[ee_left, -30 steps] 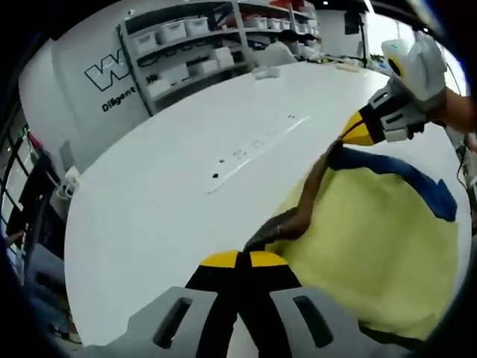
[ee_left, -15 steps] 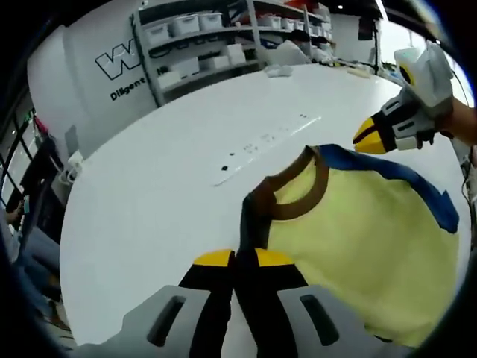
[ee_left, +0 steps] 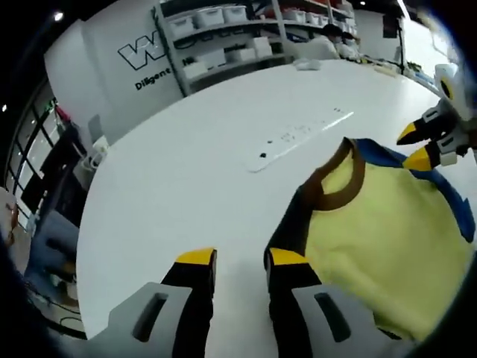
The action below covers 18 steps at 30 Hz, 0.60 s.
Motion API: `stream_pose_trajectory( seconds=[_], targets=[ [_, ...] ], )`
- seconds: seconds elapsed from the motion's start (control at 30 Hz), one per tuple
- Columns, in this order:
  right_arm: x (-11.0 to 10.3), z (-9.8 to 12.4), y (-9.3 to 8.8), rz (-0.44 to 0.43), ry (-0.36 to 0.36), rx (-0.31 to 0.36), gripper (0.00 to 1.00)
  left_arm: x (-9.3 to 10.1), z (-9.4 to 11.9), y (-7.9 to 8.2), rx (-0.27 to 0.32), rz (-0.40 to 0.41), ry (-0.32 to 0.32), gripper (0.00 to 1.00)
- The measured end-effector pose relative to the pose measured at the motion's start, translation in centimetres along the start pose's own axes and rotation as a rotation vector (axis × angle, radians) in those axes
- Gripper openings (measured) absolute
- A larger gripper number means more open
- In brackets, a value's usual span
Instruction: Fold the garment on the visible template until the final outline fits inside the template.
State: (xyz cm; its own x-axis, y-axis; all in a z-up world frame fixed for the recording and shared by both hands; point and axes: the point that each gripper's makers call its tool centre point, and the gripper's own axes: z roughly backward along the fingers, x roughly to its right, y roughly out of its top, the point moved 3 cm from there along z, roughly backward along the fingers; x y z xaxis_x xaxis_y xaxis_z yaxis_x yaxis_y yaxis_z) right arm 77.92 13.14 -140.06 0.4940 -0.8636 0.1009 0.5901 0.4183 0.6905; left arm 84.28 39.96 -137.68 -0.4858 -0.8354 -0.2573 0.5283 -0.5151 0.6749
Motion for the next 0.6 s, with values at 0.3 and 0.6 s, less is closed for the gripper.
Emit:
stream_pose_trajectory(
  seconds=[0.3,0.6],
  targets=[
    [0.0,1.6,-1.7,-0.016,0.006,-0.002,0.27,0.7,0.8,0.4,0.024,-0.019,-0.041,0.29],
    [0.2,3.1,-3.0,-0.012,0.007,0.006,0.30,1.0,3.2,0.5,0.081,0.006,-0.085,0.27]
  ],
)
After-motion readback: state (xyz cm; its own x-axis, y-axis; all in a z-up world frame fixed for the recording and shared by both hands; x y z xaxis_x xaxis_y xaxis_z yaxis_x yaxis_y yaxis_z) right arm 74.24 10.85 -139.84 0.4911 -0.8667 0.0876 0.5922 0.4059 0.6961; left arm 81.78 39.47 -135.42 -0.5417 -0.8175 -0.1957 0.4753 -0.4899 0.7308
